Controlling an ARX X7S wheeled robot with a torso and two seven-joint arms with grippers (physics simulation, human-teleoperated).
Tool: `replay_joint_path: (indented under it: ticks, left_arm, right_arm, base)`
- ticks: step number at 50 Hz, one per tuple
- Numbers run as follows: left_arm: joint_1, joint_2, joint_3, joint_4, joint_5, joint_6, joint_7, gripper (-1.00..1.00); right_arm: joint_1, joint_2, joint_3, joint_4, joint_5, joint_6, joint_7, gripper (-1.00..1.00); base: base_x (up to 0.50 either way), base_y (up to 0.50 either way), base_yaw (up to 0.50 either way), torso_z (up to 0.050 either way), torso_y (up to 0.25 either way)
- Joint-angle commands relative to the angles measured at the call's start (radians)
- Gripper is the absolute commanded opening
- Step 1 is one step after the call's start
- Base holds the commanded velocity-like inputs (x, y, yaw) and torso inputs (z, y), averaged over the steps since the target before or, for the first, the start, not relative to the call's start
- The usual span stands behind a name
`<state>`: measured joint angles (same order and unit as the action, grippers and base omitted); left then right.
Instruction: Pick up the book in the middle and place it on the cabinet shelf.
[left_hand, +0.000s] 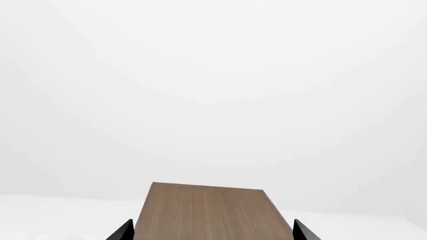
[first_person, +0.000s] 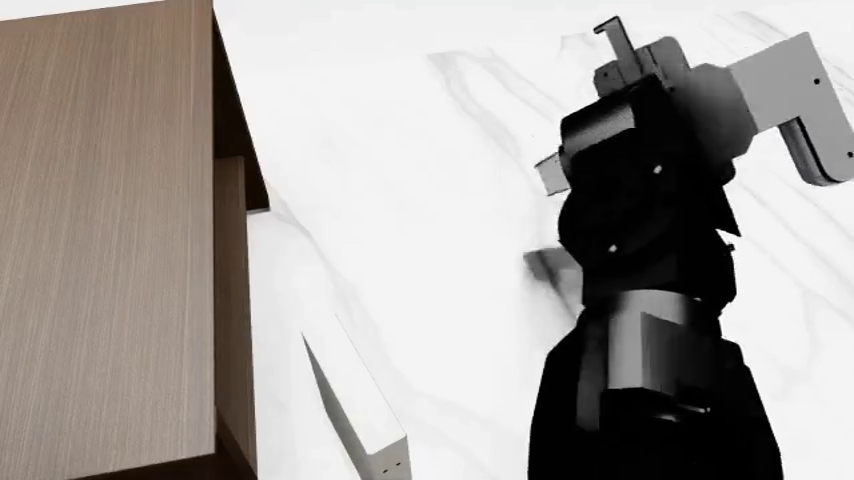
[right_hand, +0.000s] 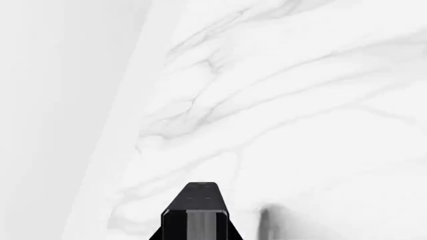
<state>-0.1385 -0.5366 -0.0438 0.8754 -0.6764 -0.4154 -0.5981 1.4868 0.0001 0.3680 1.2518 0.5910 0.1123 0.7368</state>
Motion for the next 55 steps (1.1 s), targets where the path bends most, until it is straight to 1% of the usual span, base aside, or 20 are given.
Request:
replay_joint_path:
  ticks: [1,3,7,8,9,12,14,17,18,20,25,29,35,39,44,55]
  left_arm:
    - [-0.001,-0.004,0.002,-0.001,-0.004,0.002,0.0,1.0]
    - [-0.003,-0.006,0.0,-0.001,-0.007,0.001,-0.002,1.0]
    - [0.0,-0.004,0.003,-0.006,-0.002,0.008,0.001,1.0]
    - [0.0,-0.004,0.004,-0.002,-0.003,0.006,-0.001,1.0]
    - [-0.001,-0.005,0.004,0.0,-0.005,0.004,-0.002,1.0]
    - [0.0,-0.007,0.003,0.0,-0.006,0.005,-0.003,1.0]
    - [0.0,-0.007,0.004,-0.001,-0.006,0.007,-0.002,1.0]
    - [0.003,-0.005,0.007,-0.004,0.0,0.012,0.001,1.0]
    - [0.002,-0.005,0.008,-0.003,-0.001,0.011,0.0,1.0]
    - [0.002,-0.006,0.009,-0.003,0.001,0.012,0.0,1.0]
    - [-0.01,-0.018,-0.001,0.019,-0.031,-0.007,-0.015,1.0]
    - [-0.014,-0.024,-0.005,0.027,-0.041,-0.013,-0.021,1.0]
    - [-0.013,-0.025,-0.003,0.025,-0.039,-0.009,-0.021,1.0]
    - [-0.014,-0.026,-0.002,0.028,-0.043,-0.011,-0.024,1.0]
    - [-0.013,-0.026,0.002,0.027,-0.039,-0.009,-0.024,1.0]
    - [-0.013,-0.028,0.006,0.023,-0.04,-0.005,-0.024,1.0]
  right_arm:
    - [-0.021,0.002,-0.435,-0.225,0.484,-0.204,-0.194,-1.0]
    - [-0.027,0.003,-0.467,-0.291,0.507,-0.23,-0.282,-1.0]
    - [-0.06,0.013,-0.481,-0.417,0.582,-0.19,-0.325,-1.0]
    - [-0.056,0.022,-0.476,-0.436,0.641,-0.105,-0.354,-1.0]
    - [-0.06,0.025,-0.475,-0.464,0.671,-0.069,-0.38,-1.0]
    - [-0.073,0.032,-0.492,-0.541,0.695,-0.03,-0.399,-1.0]
    - [-0.068,0.047,-0.511,-0.555,0.76,0.097,-0.433,-1.0]
    - [-0.087,0.055,-0.535,-0.616,0.809,0.191,-0.463,-1.0]
    - [-0.1,0.055,-0.535,-0.653,0.833,0.213,-0.494,-1.0]
    - [-0.101,0.055,-0.538,-0.669,0.851,0.235,-0.468,-1.0]
    - [-0.092,0.059,-0.563,-0.727,0.877,0.286,-0.467,-1.0]
    - [-0.078,0.066,-0.578,-0.772,0.926,0.356,-0.441,-1.0]
    - [-0.057,0.065,-0.594,-0.789,0.99,0.43,-0.398,-1.0]
    - [-0.039,0.066,-0.615,-0.808,0.998,0.454,-0.414,-1.0]
    - [0.001,0.062,-0.645,-0.765,1.068,0.554,-0.367,-1.0]
    - [0.04,0.03,-0.691,-0.694,1.1,0.58,-0.345,-1.0]
  base:
    - [0.0,0.0,0.0,0.0,0.0]
    - [0.0,0.0,0.0,0.0,0.0]
    - [0.0,0.0,0.0,0.0,0.0]
    - [0.0,0.0,0.0,0.0,0.0]
    - [0.0,0.0,0.0,0.0,0.0]
    - [0.0,0.0,0.0,0.0,0.0]
    - [0.0,0.0,0.0,0.0,0.0]
    - [0.0,0.0,0.0,0.0,0.005]
    - [0.0,0.0,0.0,0.0,0.0]
    - [0.0,0.0,0.0,0.0,0.0]
    - [0.0,0.0,0.0,0.0,0.0]
    - [0.0,0.0,0.0,0.0,0.003]
    - [0.0,0.0,0.0,0.0,0.0]
    - [0.0,0.0,0.0,0.0,0.003]
    - [0.0,0.0,0.0,0.0,0.0]
    - [0.0,0.0,0.0,0.0,0.002]
